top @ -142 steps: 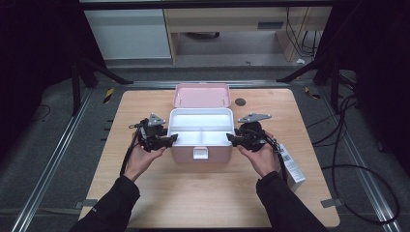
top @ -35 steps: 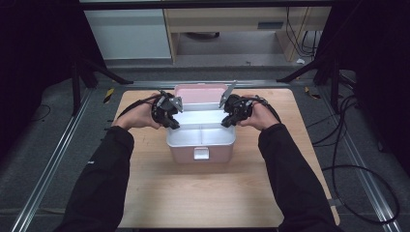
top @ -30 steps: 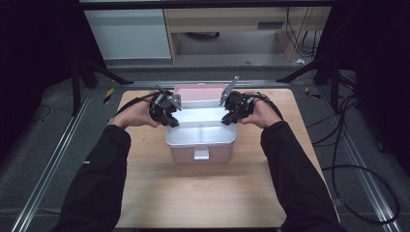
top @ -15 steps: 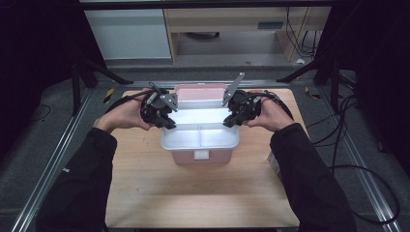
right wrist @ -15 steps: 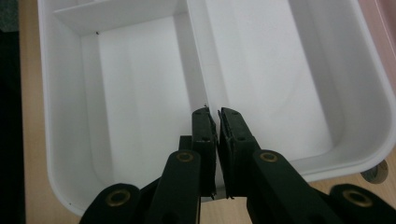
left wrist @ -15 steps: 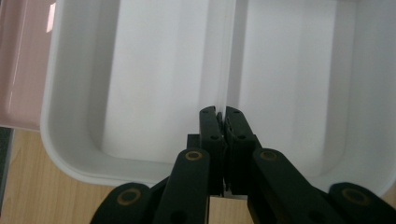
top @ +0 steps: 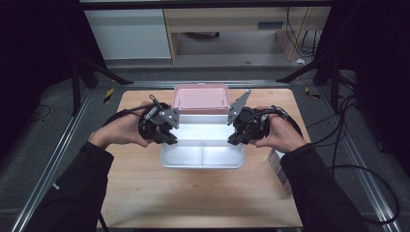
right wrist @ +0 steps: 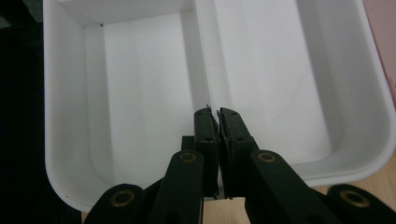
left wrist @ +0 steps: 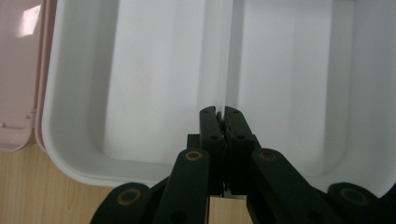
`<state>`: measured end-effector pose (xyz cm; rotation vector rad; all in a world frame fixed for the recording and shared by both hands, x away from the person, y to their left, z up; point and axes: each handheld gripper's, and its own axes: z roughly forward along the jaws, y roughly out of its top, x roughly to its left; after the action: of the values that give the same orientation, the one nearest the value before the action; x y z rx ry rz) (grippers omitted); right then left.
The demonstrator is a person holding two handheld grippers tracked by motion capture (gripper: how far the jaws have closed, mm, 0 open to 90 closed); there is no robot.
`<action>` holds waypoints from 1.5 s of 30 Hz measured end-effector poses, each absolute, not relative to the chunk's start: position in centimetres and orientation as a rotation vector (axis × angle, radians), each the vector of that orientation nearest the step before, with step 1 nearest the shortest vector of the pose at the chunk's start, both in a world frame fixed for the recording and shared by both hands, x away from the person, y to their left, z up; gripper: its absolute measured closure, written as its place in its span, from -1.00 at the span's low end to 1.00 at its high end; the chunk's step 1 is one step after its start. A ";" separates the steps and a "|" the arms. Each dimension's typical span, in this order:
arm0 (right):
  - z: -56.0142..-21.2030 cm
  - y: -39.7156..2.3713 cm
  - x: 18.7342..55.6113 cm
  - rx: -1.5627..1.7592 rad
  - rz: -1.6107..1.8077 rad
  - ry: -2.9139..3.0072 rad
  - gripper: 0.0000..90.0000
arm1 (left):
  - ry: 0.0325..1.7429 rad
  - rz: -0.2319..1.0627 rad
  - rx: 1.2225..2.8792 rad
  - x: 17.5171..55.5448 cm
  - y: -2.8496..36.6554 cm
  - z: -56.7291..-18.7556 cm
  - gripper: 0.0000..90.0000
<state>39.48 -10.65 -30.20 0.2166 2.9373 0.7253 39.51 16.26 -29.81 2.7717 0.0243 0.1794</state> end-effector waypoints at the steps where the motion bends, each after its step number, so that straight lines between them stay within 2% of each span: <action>1: -30.3 -10.6 38.7 0.211 0.712 2.942 0.93 | 0.022 0.174 2.779 39.2 16.2 -29.9 0.95; 11: -32.2 -11.1 35.8 0.217 0.738 2.967 0.94 | 0.004 0.127 2.759 36.1 16.0 -31.7 0.95; 17: -34.3 -10.8 33.6 0.180 0.707 3.009 0.96 | 0.017 0.073 2.805 33.7 15.7 -34.5 0.96; 23: -36.6 -10.8 32.4 0.196 0.721 3.029 0.95 | 0.041 0.038 2.770 32.5 16.1 -36.8 0.96; 33: -41.2 -10.2 32.2 0.173 0.689 3.051 0.96 | 0.070 0.000 2.799 32.5 16.2 -41.5 0.96; 45: -46.4 -8.6 33.7 0.220 0.646 3.078 0.93 | 0.134 -0.054 2.829 33.8 16.7 -46.6 0.95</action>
<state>33.65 -8.61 -46.36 0.2203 3.0783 0.6457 33.76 16.70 -46.61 2.8292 0.1337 -0.0539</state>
